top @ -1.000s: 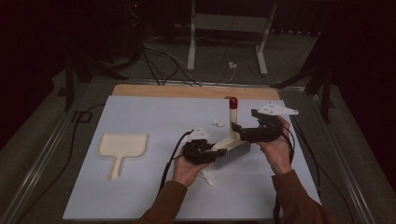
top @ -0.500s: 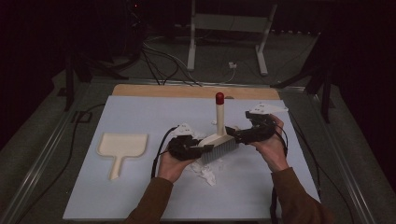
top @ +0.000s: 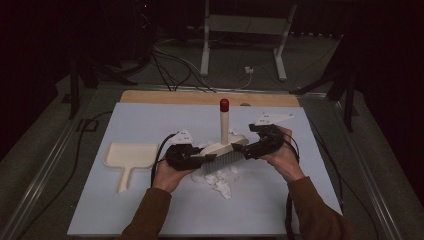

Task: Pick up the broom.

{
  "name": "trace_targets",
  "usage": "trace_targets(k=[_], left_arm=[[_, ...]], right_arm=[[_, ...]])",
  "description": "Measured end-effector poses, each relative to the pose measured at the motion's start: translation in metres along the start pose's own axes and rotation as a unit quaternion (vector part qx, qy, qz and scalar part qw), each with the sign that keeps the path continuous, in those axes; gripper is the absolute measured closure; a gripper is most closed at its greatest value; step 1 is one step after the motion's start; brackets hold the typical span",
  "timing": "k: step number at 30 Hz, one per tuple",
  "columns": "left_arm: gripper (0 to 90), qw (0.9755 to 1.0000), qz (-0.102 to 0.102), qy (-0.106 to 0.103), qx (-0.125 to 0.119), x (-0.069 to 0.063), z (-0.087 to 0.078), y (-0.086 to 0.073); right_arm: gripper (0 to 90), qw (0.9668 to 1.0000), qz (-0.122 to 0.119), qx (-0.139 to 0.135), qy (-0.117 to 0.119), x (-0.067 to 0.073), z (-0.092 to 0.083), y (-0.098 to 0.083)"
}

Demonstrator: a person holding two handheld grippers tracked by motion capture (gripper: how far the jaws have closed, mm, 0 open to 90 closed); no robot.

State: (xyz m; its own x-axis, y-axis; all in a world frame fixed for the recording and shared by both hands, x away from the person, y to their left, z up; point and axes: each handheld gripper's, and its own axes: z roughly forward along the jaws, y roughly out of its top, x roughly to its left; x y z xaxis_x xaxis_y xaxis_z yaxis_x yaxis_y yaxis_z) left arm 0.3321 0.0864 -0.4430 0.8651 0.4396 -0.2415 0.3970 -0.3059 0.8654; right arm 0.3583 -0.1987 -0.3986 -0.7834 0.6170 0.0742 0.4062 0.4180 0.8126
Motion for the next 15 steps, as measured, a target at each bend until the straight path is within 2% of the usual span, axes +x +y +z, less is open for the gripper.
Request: trace_targets(k=[6, 10, 15], left_arm=[[69.8, 0.9998, 0.012, -0.018, 0.005, 0.003, -0.009, -0.001], [69.8, 0.9992, 0.022, -0.031, 0.009, 0.004, -0.011, -0.002], [69.8, 0.9988, 0.026, -0.041, 0.012, 0.005, -0.011, -0.003]], right_arm=[[2.8, 0.9993, -0.010, 0.014, 0.033, 0.002, 0.010, -0.001], [4.0, 0.9972, -0.013, 0.026, 0.068, 0.003, 0.015, 0.000], [3.9, 0.9951, -0.020, 0.031, 0.091, 0.004, 0.020, -0.001]])
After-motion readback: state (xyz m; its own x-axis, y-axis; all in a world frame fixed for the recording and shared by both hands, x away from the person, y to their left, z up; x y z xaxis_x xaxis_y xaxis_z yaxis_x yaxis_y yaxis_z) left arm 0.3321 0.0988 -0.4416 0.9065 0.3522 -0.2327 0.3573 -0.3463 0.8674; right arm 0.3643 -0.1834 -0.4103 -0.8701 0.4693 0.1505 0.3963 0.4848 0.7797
